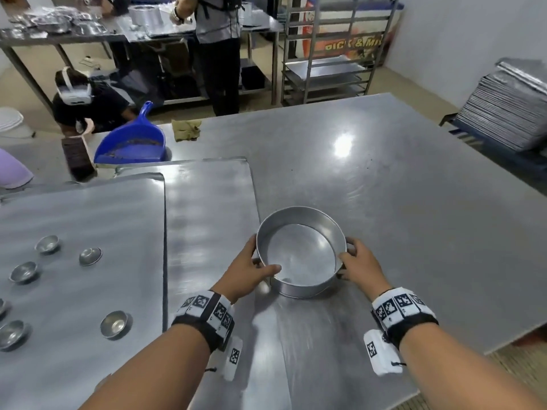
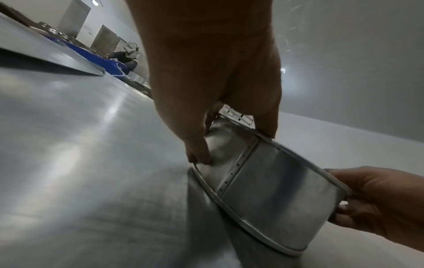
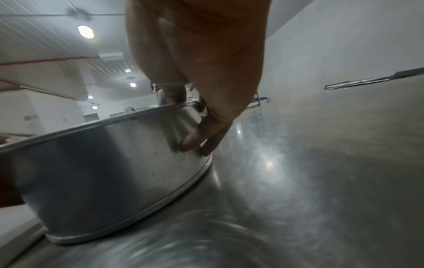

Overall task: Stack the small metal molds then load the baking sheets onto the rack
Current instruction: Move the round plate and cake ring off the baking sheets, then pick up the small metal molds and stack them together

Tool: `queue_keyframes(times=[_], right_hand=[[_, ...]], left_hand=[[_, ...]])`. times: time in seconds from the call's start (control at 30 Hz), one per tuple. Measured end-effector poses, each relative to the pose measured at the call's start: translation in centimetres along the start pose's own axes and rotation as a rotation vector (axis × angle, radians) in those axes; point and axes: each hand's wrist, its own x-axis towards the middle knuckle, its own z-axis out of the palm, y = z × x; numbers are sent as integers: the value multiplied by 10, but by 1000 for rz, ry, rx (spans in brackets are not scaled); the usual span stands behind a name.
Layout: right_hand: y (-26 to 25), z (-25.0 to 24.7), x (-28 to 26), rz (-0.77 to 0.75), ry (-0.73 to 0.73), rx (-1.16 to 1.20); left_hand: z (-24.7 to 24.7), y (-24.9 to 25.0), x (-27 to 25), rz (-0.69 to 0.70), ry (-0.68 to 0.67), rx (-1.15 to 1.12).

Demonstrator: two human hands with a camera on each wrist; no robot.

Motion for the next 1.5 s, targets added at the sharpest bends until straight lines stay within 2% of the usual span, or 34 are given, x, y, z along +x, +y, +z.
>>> queue_keyframes(times=[0.07,0.23,0.3,0.47,0.57,0.63,0.73,0.83,0.93,1.17,1.33,1.5], right_hand=[[14,-22,11,-3,2,-4],[48,-79,39,-149,-88,-91],[54,-94,50,-192,-81,-136],[66,-114,70,-223,-87,-139],[63,-119,74,-210,-120,-145],[57,-120,76,-270,-82,-218],[43,-113,78,-471,105,-425],[13,-90,75,-725,141,-458],[-13,-47,66,-828,22,-501],[-36,77,-2,-865,-276,-494],[-41,160,-59,-848,-474,-561],[-43,232,-109,-826,-576,-587]], left_hand=[[19,0,14,-3,-2,-7],[69,1,37,-8,72,-34],[89,4,43,-4,116,-31],[121,10,46,3,249,-21],[125,12,44,-20,328,68],[125,13,43,-44,399,187],[122,15,38,-63,475,325],[107,16,24,-78,535,356],[80,12,-6,-114,596,369],[-5,-5,-116,-235,729,425],[-60,-24,-196,-320,833,559],[-102,-50,-258,-427,842,656]])
